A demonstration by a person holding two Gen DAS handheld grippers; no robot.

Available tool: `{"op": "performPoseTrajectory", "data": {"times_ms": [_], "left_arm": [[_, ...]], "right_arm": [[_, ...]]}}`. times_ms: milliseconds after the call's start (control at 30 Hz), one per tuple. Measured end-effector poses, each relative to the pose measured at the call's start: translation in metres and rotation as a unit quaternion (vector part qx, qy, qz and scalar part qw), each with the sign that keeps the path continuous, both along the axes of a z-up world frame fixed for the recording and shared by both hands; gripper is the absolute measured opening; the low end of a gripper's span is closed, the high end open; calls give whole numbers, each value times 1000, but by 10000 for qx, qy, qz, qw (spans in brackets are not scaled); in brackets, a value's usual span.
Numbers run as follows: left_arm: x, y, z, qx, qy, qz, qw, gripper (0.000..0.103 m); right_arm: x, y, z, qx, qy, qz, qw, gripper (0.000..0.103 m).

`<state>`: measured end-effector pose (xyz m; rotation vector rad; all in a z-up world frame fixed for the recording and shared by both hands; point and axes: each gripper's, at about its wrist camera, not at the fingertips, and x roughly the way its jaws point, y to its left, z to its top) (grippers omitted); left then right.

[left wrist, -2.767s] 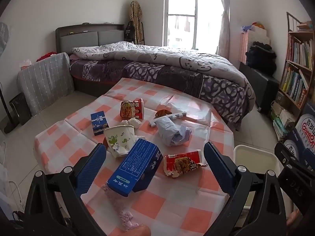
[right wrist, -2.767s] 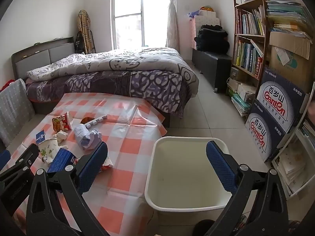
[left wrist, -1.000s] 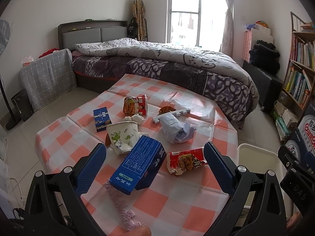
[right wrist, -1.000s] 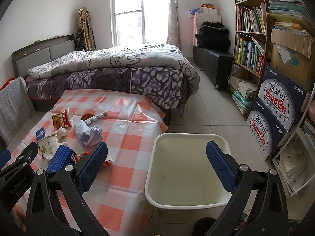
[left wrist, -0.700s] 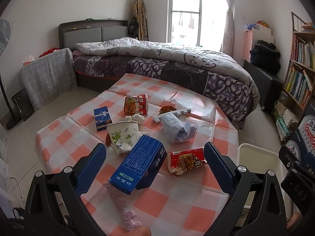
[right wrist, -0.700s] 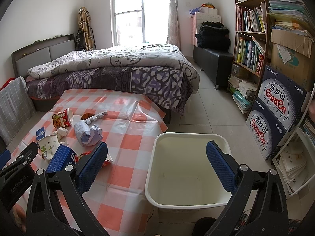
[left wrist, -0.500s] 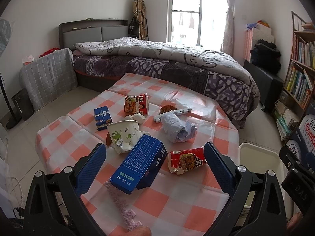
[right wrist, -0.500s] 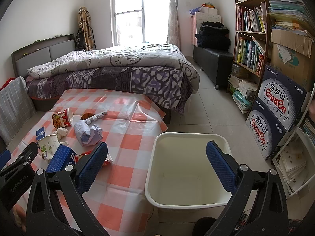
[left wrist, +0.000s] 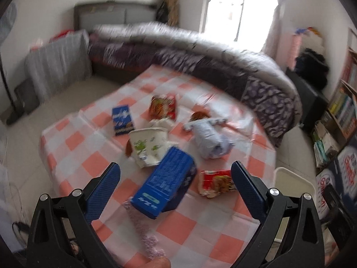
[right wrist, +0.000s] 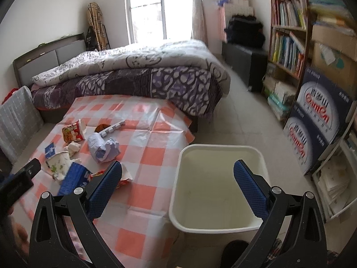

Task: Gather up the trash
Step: 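Grasp the blue box with the left gripper while the right gripper grasps the red noodle cup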

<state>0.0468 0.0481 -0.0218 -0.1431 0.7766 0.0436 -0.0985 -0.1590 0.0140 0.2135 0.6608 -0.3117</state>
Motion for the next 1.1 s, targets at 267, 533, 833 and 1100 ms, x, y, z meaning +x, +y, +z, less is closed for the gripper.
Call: {"op": "performPoseTrajectory", "data": {"times_ms": [267, 533, 833, 1100], "left_arm": [[75, 46, -35, -599, 2149, -84, 9748, 96], [83, 24, -83, -119, 2870, -774, 9547, 96], [61, -17, -91, 838, 3001, -1500, 9383, 80], [11, 7, -48, 658, 2579, -1709, 9487, 62]], "right_arm": [[50, -1, 8, 757, 996, 656, 9900, 96], [88, -18, -43, 1900, 1760, 575, 9642, 96], [107, -12, -79, 2485, 2248, 241, 9419, 96], [121, 15, -102, 3087, 2517, 160, 9171, 96]]}}
